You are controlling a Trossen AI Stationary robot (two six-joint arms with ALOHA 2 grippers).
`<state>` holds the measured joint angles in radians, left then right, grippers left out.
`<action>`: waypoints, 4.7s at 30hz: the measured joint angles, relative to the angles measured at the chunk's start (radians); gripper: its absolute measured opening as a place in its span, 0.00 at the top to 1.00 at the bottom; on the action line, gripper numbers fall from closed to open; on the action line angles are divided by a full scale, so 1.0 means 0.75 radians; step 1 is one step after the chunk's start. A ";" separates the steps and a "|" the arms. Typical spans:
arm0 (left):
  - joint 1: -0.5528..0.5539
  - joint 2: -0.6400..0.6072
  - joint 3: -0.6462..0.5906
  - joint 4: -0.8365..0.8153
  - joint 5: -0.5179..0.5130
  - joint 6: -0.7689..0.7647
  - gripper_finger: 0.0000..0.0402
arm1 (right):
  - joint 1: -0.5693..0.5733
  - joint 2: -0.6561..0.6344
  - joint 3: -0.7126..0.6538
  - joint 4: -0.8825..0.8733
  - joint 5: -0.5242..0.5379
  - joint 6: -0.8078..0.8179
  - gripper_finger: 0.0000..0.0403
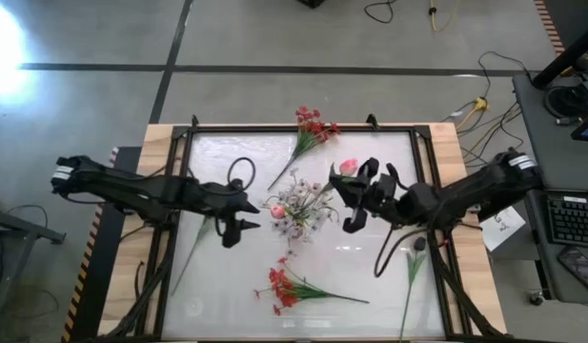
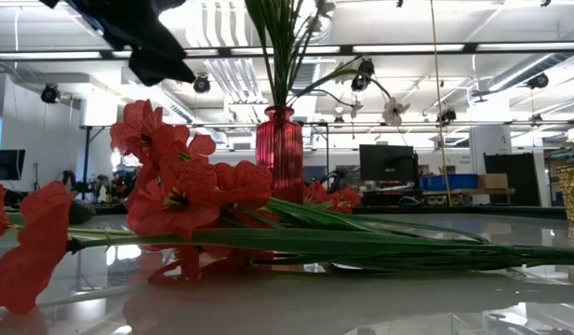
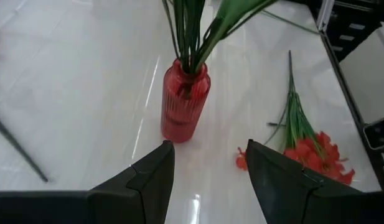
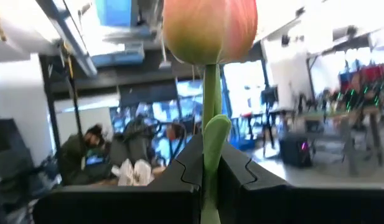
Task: Sort flowers into vase by color
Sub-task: Put the pink flower into the red vase, then put the bottom red flowers into the red vase
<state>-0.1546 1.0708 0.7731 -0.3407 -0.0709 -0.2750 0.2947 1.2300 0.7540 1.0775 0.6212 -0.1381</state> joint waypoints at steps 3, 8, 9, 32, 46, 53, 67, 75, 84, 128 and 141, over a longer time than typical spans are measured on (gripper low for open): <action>0.003 0.075 0.029 0.015 -0.032 0.000 0.54 | 0.000 0.048 0.001 0.056 0.000 -0.033 0.97; 0.003 0.176 0.039 0.082 -0.129 -0.017 0.54 | 0.002 0.061 -0.004 0.045 0.000 0.033 0.97; 0.003 0.195 0.036 0.121 -0.129 -0.022 0.54 | 0.005 0.061 -0.005 0.040 0.000 0.040 0.97; 0.001 0.558 0.023 0.550 -0.128 -0.031 0.54 | 0.011 0.054 -0.005 -0.065 0.009 0.152 0.97; 0.002 0.547 0.035 0.555 -0.137 -0.036 0.54 | 0.021 0.013 -0.005 -0.069 0.012 0.072 0.97; 0.002 0.547 0.035 0.555 -0.138 -0.054 0.54 | 0.014 0.046 -0.005 -0.060 0.014 0.075 0.97; 0.039 0.546 0.031 0.565 -0.141 -0.055 0.54 | 0.008 0.164 0.049 -0.057 0.009 0.090 0.97; 0.079 0.546 0.031 0.566 -0.141 -0.035 0.54 | 0.004 0.240 0.056 -0.072 -0.001 0.153 0.97; 0.087 0.546 0.031 0.565 -0.139 -0.010 0.54 | -0.025 0.340 0.056 -0.074 0.031 0.220 0.97; 0.091 -0.126 0.027 0.005 -0.282 0.040 0.54 | -0.014 0.246 0.961 -2.288 -0.072 0.731 0.49; 0.092 -0.357 0.022 -0.291 -0.361 0.032 0.54 | 0.127 0.242 1.077 -2.686 -0.169 1.050 0.34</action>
<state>-0.0857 0.8028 0.7893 -0.5591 -0.3419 -0.2511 0.3900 1.4117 1.5618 -0.9367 0.4943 0.6492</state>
